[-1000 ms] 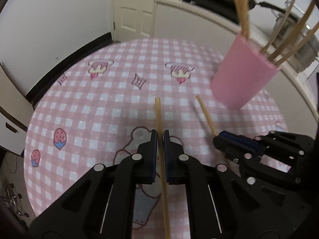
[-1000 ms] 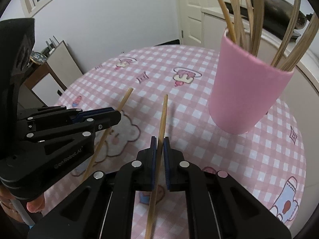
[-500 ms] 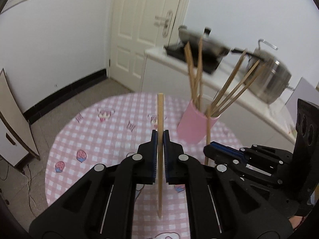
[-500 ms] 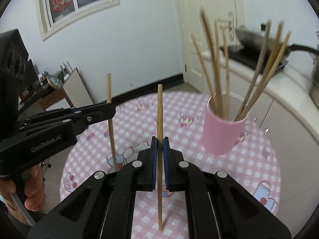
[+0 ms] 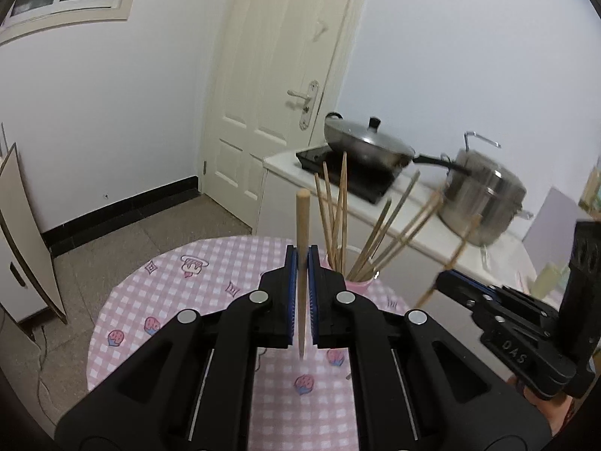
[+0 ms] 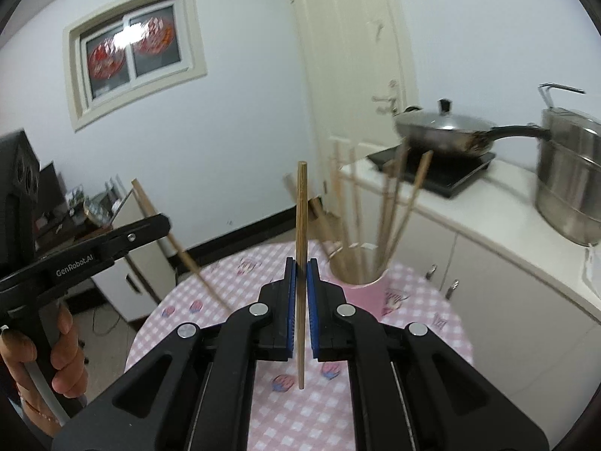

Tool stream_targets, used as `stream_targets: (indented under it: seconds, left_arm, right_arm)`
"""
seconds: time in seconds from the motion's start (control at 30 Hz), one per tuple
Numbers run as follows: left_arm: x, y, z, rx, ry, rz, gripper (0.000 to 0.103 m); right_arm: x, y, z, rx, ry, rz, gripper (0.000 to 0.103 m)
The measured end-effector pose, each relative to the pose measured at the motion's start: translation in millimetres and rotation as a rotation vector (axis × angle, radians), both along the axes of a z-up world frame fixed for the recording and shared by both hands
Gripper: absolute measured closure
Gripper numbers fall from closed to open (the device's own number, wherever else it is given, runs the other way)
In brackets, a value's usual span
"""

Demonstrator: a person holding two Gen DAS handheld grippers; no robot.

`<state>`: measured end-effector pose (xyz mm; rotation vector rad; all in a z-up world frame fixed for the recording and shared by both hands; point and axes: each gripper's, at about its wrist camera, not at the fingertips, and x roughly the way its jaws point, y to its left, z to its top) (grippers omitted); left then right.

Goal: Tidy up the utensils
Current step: 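Carry both held chopsticks over the pink cup and lower them in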

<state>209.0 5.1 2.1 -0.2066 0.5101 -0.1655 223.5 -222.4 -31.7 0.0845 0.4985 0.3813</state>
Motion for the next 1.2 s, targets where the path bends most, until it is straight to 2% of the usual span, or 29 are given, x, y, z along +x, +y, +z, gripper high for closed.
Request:
stream_targets:
  seconds: [0.27, 0.47, 0.77, 0.97, 1.1, 1.2]
  left_arm:
    - [22.9, -18.7, 21.8, -0.018, -0.058, 0.016, 0.097]
    - [44.1, -29.0, 31.6, -0.004, -0.111, 0.054, 0.097]
    - [72.3, -30.5, 38.1, -0.075, -0.175, 0.115, 0.097]
    - [88.1, -37.6, 30.3, -0.095, -0.183, 0.112, 0.097]
    - [97.9, -40.6, 12.4, -0.095, -0.147, 0.094, 0.097]
    - [102.9, -41.0, -1.1, -0.101, -0.119, 0.081, 0.097]
  right_arm:
    - [17.8, -41.0, 11.9, 0.058, -0.070, -0.097, 0.098]
    - [26.6, -40.9, 16.3, 0.088, -0.126, -0.094, 0.098]
    - [50.5, -33.5, 26.6, 0.067, -0.204, -0.096, 0.098]
    - [62.9, -27.8, 22.0, 0.037, -0.219, -0.093, 0.098]
    - [69.6, -25.7, 11.4, 0.028, -0.205, -0.085, 0.098]
    - [63.8, -22.9, 11.1, -0.001, -0.235, -0.087, 0.098]
